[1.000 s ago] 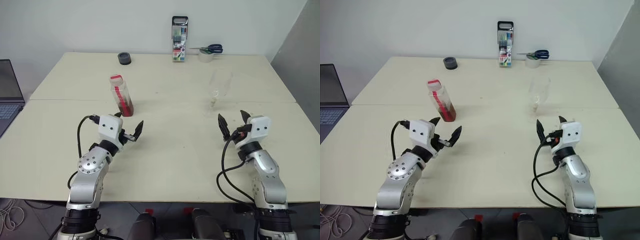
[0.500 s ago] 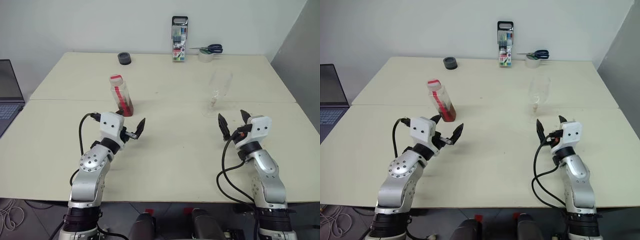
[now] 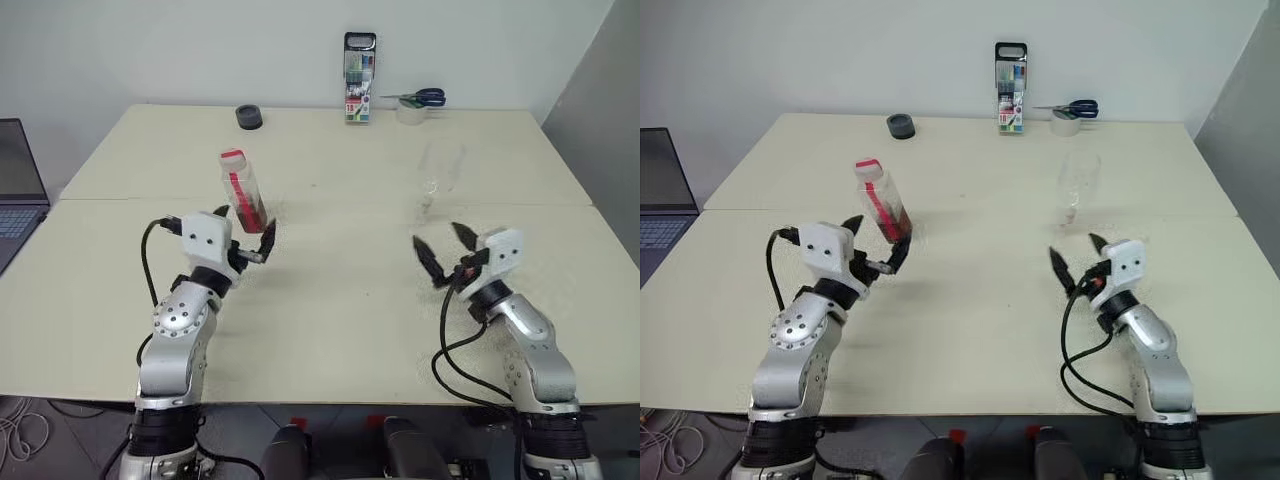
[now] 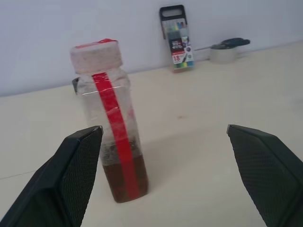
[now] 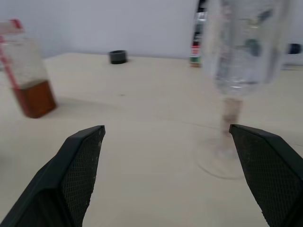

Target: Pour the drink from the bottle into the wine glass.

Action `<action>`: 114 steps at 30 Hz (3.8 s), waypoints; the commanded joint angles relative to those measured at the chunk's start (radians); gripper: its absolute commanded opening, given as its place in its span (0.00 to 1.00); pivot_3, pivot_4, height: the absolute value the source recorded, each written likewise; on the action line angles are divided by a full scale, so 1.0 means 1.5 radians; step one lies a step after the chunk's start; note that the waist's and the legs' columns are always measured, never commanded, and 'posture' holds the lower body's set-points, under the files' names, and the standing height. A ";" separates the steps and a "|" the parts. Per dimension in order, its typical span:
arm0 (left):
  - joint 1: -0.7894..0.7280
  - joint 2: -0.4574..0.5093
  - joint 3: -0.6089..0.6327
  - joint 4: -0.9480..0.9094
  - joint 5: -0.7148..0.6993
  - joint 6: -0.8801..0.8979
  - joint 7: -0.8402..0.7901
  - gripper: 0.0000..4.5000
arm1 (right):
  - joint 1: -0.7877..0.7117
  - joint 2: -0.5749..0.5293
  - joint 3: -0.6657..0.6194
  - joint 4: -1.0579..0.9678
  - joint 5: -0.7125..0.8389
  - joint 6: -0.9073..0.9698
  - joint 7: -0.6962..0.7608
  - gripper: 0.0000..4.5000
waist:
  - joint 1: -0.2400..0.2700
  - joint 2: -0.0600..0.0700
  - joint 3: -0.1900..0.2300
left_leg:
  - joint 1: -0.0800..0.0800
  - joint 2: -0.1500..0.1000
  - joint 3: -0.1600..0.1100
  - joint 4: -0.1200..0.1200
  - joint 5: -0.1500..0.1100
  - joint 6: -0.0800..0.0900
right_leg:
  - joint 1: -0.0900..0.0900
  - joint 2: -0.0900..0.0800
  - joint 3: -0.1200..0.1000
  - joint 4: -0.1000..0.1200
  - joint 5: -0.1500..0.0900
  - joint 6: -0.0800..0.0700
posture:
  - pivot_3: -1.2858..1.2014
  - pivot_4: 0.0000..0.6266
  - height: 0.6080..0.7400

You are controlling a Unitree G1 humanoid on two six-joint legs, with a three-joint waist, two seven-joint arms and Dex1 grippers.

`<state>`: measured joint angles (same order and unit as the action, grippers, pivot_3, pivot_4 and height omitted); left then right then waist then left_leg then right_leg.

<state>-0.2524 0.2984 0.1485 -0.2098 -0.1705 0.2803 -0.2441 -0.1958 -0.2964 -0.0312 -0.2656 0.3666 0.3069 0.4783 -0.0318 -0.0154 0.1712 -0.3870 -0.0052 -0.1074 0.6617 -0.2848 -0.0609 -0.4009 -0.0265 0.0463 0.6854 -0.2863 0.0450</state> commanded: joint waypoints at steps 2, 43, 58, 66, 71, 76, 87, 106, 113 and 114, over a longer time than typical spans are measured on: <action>-0.031 -0.004 0.008 0.018 0.009 0.017 0.031 1.00 | -0.037 -0.040 0.018 -0.075 0.060 0.081 0.053 1.00 | 0.000 0.000 0.000 | 0.000 0.000 0.000 0.000 0.000 0.000 | 0.000 0.000 -0.001 0.000 0.000 0.000 | 0.52 0.24 1.00; -0.321 -0.010 0.015 0.336 0.051 0.040 0.122 1.00 | -0.187 -0.106 0.055 -0.117 0.129 0.224 0.140 1.00 | 0.001 0.000 0.000 | 0.001 -0.001 -0.002 0.000 0.000 -0.001 | 0.004 -0.001 -0.002 -0.003 0.000 0.000 | 0.52 0.24 1.00; -0.369 0.005 0.007 0.414 0.062 0.024 0.104 1.00 | -0.185 -0.107 0.049 -0.107 0.124 0.219 0.143 1.00 | 0.001 0.000 0.000 | 0.001 -0.001 -0.002 0.000 0.001 -0.001 | 0.003 -0.001 -0.002 -0.003 0.000 0.000 | 0.52 0.24 1.00; -0.375 0.006 0.004 0.435 0.065 0.015 0.092 0.75 | -0.183 -0.108 0.046 -0.105 0.122 0.218 0.143 1.00 | 0.001 0.000 0.000 | 0.001 -0.001 -0.002 0.000 0.001 -0.001 | 0.003 -0.001 -0.002 -0.003 0.000 0.000 | 0.52 0.24 1.00; -0.377 0.006 0.004 0.443 0.066 -0.007 0.081 0.42 | -0.182 -0.110 0.043 -0.107 0.123 0.220 0.141 1.00 | 0.001 0.000 0.000 | 0.001 -0.001 -0.002 0.000 0.001 -0.001 | 0.003 -0.001 -0.002 -0.003 0.000 0.000 | 0.52 0.24 1.00; -0.365 -0.001 0.002 0.436 0.060 -0.041 0.059 0.42 | -0.179 -0.113 0.042 -0.114 0.122 0.218 0.140 1.00 | 0.001 -0.001 0.000 | 0.001 -0.001 -0.002 0.000 0.001 -0.001 | 0.003 -0.001 -0.002 -0.003 0.000 0.000 | 0.52 0.24 1.00; -0.278 0.011 -0.062 0.329 0.010 -0.056 -0.154 0.42 | -0.150 -0.136 0.023 -0.160 0.107 0.202 0.121 1.00 | 0.001 -0.001 0.000 | 0.000 -0.002 -0.002 0.000 0.001 -0.002 | 0.003 -0.002 -0.002 -0.003 0.000 0.000 | 0.52 0.24 1.00; -0.369 0.011 -0.176 0.388 -0.109 -0.037 -0.623 0.42 | -0.186 -0.155 -0.015 -0.281 0.192 0.401 -0.033 1.00 | -0.002 0.000 0.001 | 0.000 -0.001 -0.002 0.000 0.000 0.000 | 0.003 0.000 -0.002 -0.003 0.000 0.000 | 0.52 0.24 1.00; -0.400 0.001 -0.201 0.448 -0.086 -0.083 -0.695 0.42 | -0.225 -0.123 0.017 -0.267 0.184 0.418 -0.074 1.00 | -0.001 0.000 0.001 | 0.000 -0.001 -0.002 0.000 0.000 0.000 | 0.003 0.000 -0.002 -0.003 0.000 0.000 | 0.52 0.24 1.00; -0.403 -0.001 -0.203 0.454 -0.083 -0.090 -0.699 0.42 | -0.230 -0.117 0.023 -0.266 0.188 0.420 -0.075 1.00 | -0.002 0.000 0.001 | 0.000 -0.001 -0.002 0.000 0.000 0.000 | 0.003 0.000 -0.002 -0.003 0.000 0.000 | 0.52 0.24 1.00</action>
<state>-0.8251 0.3066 -0.1511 0.4824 -0.2939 0.1798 -1.2775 -0.5135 -0.4796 0.0011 -0.6446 0.6404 0.9377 0.3725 -0.0344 -0.0158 0.1721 -0.3873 -0.0064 -0.1104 0.6615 -0.2849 -0.0606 -0.3967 -0.0268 0.0433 0.6803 -0.2863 0.0451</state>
